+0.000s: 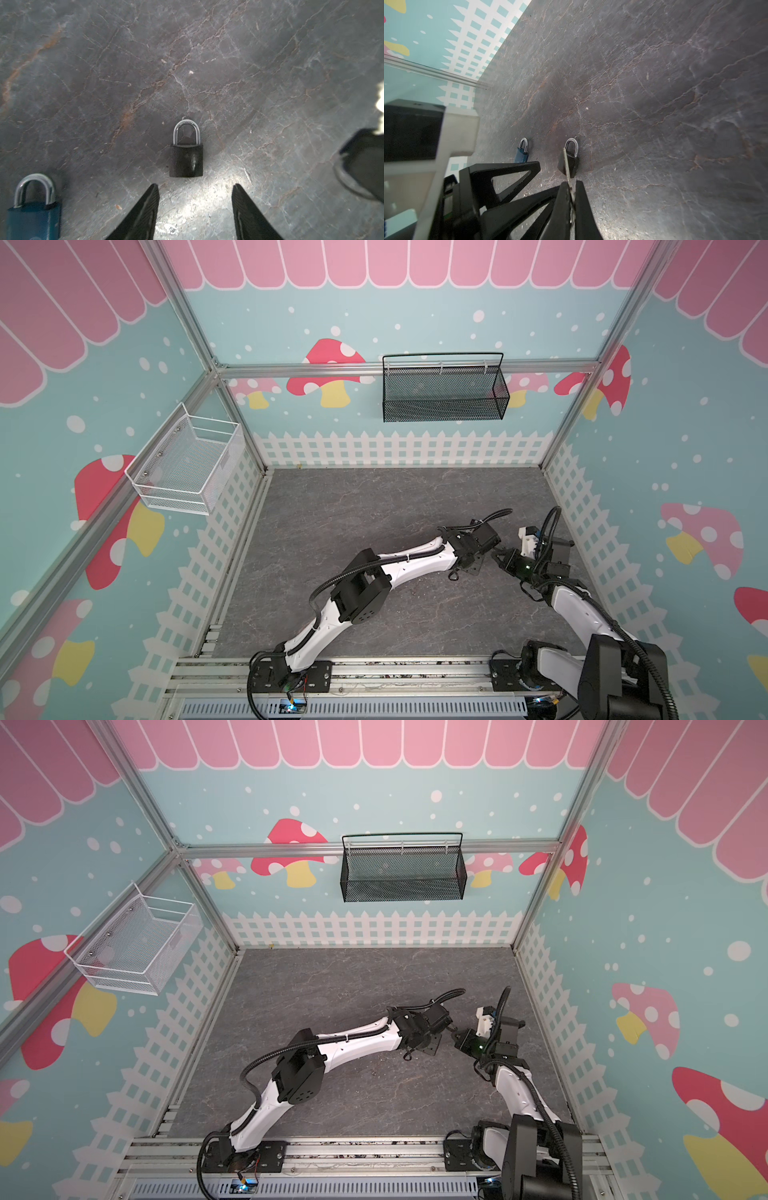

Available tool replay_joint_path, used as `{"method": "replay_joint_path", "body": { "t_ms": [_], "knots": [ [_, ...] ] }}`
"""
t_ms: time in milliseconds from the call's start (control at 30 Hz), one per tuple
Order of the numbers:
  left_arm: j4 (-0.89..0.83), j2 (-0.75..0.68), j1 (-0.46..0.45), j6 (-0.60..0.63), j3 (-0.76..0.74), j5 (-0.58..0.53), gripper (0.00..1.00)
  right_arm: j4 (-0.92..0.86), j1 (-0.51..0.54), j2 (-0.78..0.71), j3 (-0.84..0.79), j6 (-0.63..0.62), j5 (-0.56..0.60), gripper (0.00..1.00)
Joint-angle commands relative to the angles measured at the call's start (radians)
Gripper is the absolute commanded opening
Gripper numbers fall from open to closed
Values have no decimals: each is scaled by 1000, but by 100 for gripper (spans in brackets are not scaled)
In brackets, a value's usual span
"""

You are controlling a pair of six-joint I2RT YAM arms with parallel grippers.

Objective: Unlock with the key
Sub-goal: 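Move the left gripper over the small black padlock, then close the left gripper on the black padlock body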

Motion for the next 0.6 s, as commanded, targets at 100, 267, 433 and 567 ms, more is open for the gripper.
{"method": "replay_joint_path", "body": {
  "t_ms": [100, 267, 433, 567],
  "knots": [
    [-74, 71, -3, 28, 94, -72, 56, -1, -20, -30, -9, -6, 19, 0],
    [-98, 121, -2, 36, 156, -87, 55, -1, -23, -28, -10, -5, 16, 0],
    [-98, 159, 4, 34, 191, -82, 53, -1, -26, -31, -13, -6, 9, 0],
    [-97, 178, 9, 23, 203, -74, 50, -1, -28, -36, -13, -9, 9, 0]
  ]
}}
